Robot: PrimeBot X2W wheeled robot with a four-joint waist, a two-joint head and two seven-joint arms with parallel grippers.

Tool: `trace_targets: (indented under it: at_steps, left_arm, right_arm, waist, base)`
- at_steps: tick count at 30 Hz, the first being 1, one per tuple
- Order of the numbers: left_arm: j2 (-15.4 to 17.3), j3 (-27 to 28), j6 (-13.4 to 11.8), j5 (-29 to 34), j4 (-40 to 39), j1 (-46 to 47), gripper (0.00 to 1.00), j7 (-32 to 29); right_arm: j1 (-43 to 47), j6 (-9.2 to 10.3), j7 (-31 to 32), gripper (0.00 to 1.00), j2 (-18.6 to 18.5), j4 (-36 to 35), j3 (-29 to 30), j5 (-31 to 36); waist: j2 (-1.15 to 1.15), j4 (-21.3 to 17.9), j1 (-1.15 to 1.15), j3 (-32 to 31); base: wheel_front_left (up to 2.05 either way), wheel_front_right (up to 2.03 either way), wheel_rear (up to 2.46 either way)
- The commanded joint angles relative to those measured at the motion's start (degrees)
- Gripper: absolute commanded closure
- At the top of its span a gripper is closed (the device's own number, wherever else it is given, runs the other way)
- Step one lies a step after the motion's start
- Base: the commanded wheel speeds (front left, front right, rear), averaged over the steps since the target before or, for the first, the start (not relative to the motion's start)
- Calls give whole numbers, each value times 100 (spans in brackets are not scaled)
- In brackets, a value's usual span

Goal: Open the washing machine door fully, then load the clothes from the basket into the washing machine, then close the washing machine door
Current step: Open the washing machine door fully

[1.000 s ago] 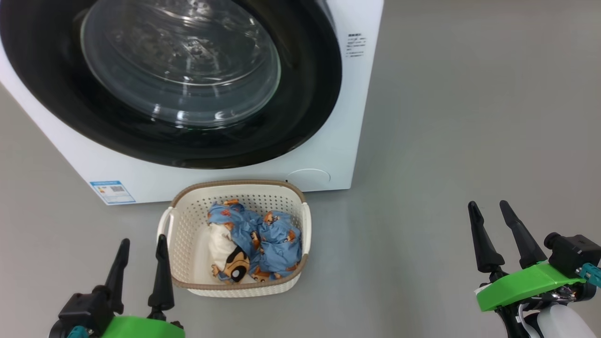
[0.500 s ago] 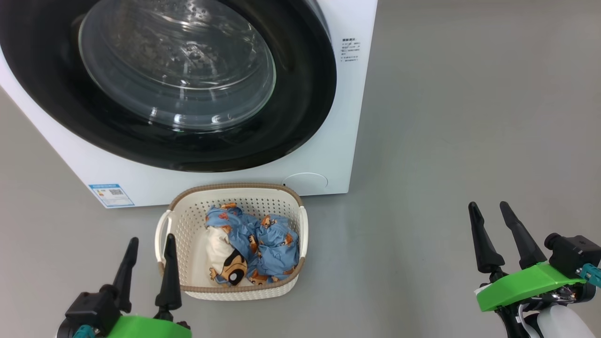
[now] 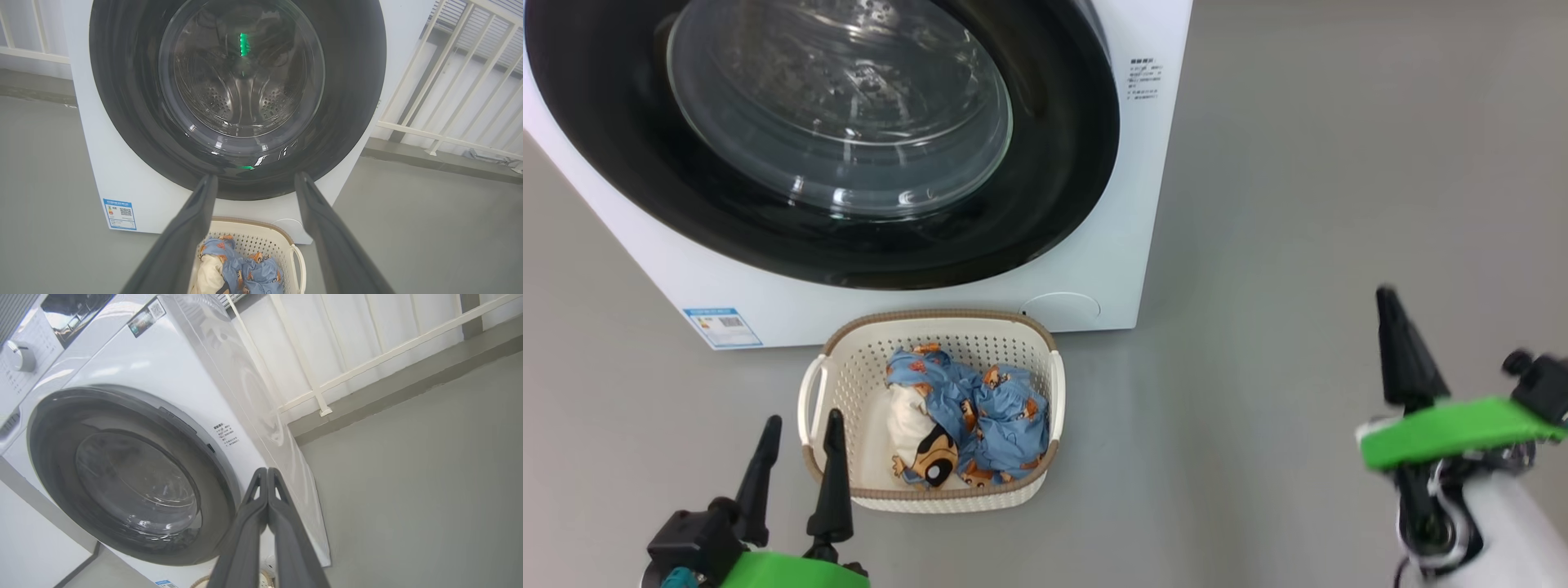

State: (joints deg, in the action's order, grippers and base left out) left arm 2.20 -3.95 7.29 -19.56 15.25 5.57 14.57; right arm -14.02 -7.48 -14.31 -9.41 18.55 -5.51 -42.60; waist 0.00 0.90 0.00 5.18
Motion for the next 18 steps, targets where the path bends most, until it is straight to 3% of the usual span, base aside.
trace_targets:
  at_steps: [1, 8, 18]
  left_arm:
    - [68, 136, 19, -62, -179, 88, 0, 43]
    - [68, -42, -11, -175, -238, 303, 0, 43]
    - [68, -398, -99, -342, -279, 717, 0, 43]
  right_arm:
    - [-293, -1, -69, 100, -39, -181, -102, -252]
    - [-1104, -1, -69, 100, -271, -243, -94, -1909]
    - [-2373, -1, 12, 100, -1107, -296, -770, -3730]
  waist:
    - [0, 14, 0, 41]
    - [0, 144, 0, 387]
    - [0, 493, 0, 1017]
  base:
    - [0, 0, 0]
    - [0, 0, 0]
    - [0, 0, 0]
